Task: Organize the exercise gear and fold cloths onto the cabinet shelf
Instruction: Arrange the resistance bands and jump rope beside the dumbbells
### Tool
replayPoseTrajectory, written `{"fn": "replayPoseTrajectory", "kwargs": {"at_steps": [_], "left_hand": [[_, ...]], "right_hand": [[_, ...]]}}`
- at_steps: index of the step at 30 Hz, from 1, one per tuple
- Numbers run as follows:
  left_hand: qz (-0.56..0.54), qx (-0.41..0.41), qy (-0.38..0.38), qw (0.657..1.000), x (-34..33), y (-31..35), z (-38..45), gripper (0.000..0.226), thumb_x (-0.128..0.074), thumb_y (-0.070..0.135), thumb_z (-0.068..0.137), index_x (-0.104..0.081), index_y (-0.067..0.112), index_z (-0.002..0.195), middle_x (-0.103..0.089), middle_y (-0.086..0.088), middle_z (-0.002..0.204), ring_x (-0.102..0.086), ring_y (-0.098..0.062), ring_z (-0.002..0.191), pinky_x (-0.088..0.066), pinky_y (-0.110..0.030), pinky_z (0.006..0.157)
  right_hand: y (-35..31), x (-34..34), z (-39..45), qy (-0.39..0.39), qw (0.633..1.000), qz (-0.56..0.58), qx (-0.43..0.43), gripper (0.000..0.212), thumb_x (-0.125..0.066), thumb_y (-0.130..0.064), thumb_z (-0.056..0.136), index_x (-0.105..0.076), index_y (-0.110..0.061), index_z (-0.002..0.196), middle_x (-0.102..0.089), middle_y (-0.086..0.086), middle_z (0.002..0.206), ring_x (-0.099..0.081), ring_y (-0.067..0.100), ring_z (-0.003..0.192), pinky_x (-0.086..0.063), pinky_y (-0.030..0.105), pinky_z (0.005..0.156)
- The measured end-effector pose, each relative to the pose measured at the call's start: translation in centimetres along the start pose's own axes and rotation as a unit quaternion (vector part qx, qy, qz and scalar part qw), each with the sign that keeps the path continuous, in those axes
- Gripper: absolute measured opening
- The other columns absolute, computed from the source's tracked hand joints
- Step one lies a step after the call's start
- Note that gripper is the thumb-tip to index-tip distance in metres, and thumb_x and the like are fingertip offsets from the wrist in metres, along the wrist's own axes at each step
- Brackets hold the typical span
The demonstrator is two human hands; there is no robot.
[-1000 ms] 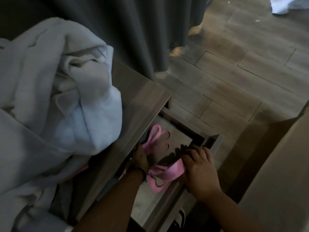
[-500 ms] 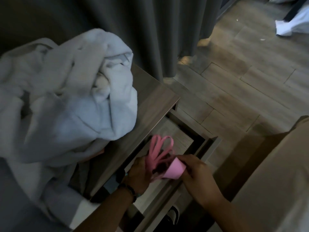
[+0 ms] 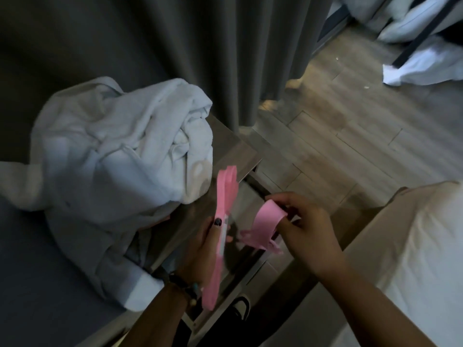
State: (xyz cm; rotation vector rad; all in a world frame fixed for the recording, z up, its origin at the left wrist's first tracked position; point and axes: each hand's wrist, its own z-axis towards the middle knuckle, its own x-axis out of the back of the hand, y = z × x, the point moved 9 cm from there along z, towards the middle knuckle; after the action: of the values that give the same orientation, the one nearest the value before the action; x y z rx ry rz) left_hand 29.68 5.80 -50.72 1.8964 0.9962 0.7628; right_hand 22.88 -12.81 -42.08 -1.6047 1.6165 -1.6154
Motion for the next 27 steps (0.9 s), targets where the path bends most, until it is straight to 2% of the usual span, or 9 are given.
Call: {"fn": "replayPoseTrajectory", "kwargs": {"at_steps": [3,6,9,11,14,18,20,24,27], "left_hand": [[-0.036,-0.032,0.000,0.999,0.9,3.7,0.3,0.020,-0.050,0.042,0.085,-0.063,0.039,0.100,-0.070,0.018,0.095,-0.067,-0.001,0.089,-0.054,-0.020,0.073],[-0.041,-0.042,0.002,0.998,2.1,6.6,0.9,0.025,-0.049,0.053,0.085,-0.064,0.048,0.105,-0.070,0.015,0.105,-0.068,-0.008,0.095,-0.055,-0.027,0.078],[-0.091,-0.031,0.022,0.995,4.1,8.9,1.9,0.023,-0.047,0.041,0.097,-0.066,0.037,0.110,-0.071,0.001,0.108,-0.070,-0.009,0.091,-0.055,-0.023,0.071],[-0.115,-0.019,0.028,0.993,5.5,10.2,2.3,0.026,-0.043,0.034,0.100,-0.064,0.036,0.114,-0.073,0.003,0.106,-0.070,-0.014,0.092,-0.056,-0.028,0.071],[-0.124,-0.014,0.019,0.992,7.3,12.0,2.6,0.030,-0.041,0.034,0.101,-0.069,0.044,0.098,-0.074,0.005,0.100,-0.071,-0.015,0.090,-0.058,-0.033,0.073],[-0.107,-0.016,0.042,0.993,10.2,13.6,2.9,0.030,-0.043,0.042,0.100,-0.066,0.030,0.113,-0.074,0.002,0.102,-0.071,-0.019,0.091,-0.058,-0.044,0.080],[-0.102,-0.016,0.055,0.993,11.5,14.4,3.0,0.031,-0.044,0.044,0.099,-0.065,0.029,0.116,-0.073,0.004,0.103,-0.071,-0.019,0.094,-0.057,-0.043,0.081],[-0.121,-0.002,0.095,0.988,14.4,15.6,3.5,0.027,-0.046,0.042,0.099,-0.065,0.030,0.114,-0.073,0.007,0.103,-0.072,-0.011,0.086,-0.057,-0.025,0.064],[-0.117,0.005,0.110,0.987,16.4,17.0,3.9,0.028,-0.044,0.041,0.100,-0.061,0.031,0.119,-0.071,0.009,0.106,-0.071,-0.009,0.090,-0.057,-0.029,0.072]], "right_hand": [[-3.2,0.7,0.4,0.009,1.000,0.002,0.004,0.046,-0.065,-0.004,0.080,-0.054,-0.047,0.088,-0.058,-0.023,0.089,-0.060,0.007,0.084,-0.058,0.029,0.067],[-6.3,1.0,1.2,0.010,1.000,0.004,0.013,0.040,-0.068,-0.005,0.078,-0.056,-0.042,0.087,-0.061,-0.018,0.085,-0.062,0.009,0.078,-0.059,0.036,0.063],[-9.4,1.3,2.1,0.011,1.000,-0.003,0.026,0.032,-0.070,-0.009,0.080,-0.057,-0.036,0.091,-0.061,-0.013,0.087,-0.061,0.001,0.082,-0.056,0.023,0.061],[-11.2,1.6,2.8,0.016,0.999,0.004,0.032,0.029,-0.070,-0.011,0.082,-0.057,-0.034,0.094,-0.061,-0.013,0.092,-0.060,-0.003,0.083,-0.053,0.015,0.058],[-13.3,1.5,4.0,0.017,0.999,-0.006,0.028,0.027,-0.065,-0.012,0.085,-0.056,-0.032,0.101,-0.059,-0.014,0.103,-0.060,0.004,0.085,-0.051,0.016,0.057],[-16.4,0.3,5.4,0.017,0.999,-0.025,0.030,0.025,-0.063,-0.011,0.085,-0.055,-0.033,0.094,-0.060,-0.015,0.091,-0.059,-0.009,0.076,-0.044,0.007,0.048],[-18.7,-0.5,6.3,0.006,0.997,-0.057,0.045,0.025,-0.065,-0.013,0.082,-0.053,-0.033,0.089,-0.060,-0.013,0.081,-0.061,-0.004,0.067,-0.044,0.010,0.045],[-23.7,-1.9,8.4,-0.008,0.981,-0.160,0.111,0.015,-0.064,-0.017,0.083,-0.055,-0.025,0.092,-0.057,-0.013,0.078,-0.055,0.003,0.069,-0.042,0.017,0.053],[-26.0,-2.4,9.7,-0.023,0.971,-0.200,0.131,0.019,-0.065,-0.024,0.084,-0.056,-0.025,0.100,-0.057,-0.013,0.082,-0.055,0.004,0.070,-0.047,0.015,0.060]]}}
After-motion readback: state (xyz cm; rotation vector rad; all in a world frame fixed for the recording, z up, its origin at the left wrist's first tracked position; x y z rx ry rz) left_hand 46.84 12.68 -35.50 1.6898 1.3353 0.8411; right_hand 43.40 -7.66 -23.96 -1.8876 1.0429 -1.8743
